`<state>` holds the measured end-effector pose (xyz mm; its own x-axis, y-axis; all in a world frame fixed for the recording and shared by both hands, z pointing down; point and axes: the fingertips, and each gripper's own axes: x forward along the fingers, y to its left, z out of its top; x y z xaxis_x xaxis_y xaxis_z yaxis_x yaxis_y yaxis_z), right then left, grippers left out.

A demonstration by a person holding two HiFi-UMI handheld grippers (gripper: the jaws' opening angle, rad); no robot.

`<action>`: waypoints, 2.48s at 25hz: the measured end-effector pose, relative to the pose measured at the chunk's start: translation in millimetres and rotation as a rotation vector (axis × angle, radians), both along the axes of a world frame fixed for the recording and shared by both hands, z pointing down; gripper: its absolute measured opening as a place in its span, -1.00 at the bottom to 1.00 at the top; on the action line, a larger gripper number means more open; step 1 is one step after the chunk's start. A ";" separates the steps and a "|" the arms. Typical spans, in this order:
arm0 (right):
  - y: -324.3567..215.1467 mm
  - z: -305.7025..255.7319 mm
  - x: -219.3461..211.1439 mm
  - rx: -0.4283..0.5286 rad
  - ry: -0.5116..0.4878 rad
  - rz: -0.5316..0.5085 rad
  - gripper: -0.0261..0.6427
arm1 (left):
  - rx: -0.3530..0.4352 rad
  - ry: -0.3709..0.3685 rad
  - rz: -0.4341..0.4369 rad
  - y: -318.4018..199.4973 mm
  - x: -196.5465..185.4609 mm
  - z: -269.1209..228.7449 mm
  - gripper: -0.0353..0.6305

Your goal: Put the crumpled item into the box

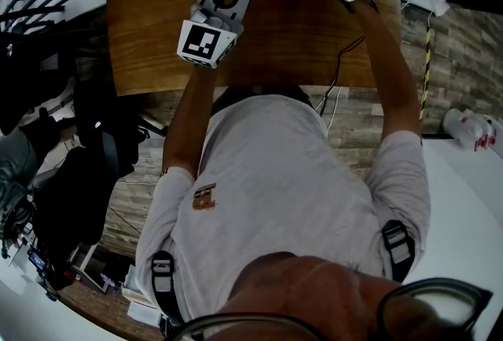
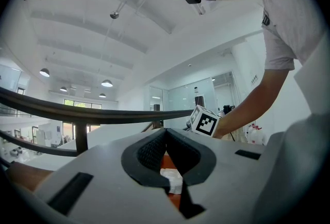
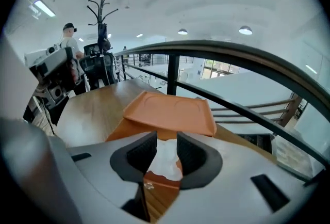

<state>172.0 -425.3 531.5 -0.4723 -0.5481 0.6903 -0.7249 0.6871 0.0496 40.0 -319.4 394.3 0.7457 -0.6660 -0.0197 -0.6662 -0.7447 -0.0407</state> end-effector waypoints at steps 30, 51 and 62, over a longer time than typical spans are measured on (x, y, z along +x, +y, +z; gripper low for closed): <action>151.8 -177.5 -74.5 0.534 -0.524 -0.130 -0.82 | 0.017 0.071 0.115 41.8 28.0 -37.4 -0.83; 199.5 -190.3 -86.3 0.566 -0.650 -0.083 -0.83 | 0.034 0.109 0.171 79.0 17.3 -54.8 -0.83; 205.4 -188.7 -92.9 0.559 -0.635 -0.094 -0.83 | 0.040 0.104 0.173 84.5 14.0 -56.9 -0.83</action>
<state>79.1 -219.9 342.8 -0.7387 -0.6691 -0.0816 -0.6715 0.7410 0.0030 54.1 -234.8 337.5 0.8415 -0.5253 -0.1263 -0.5306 -0.8476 -0.0102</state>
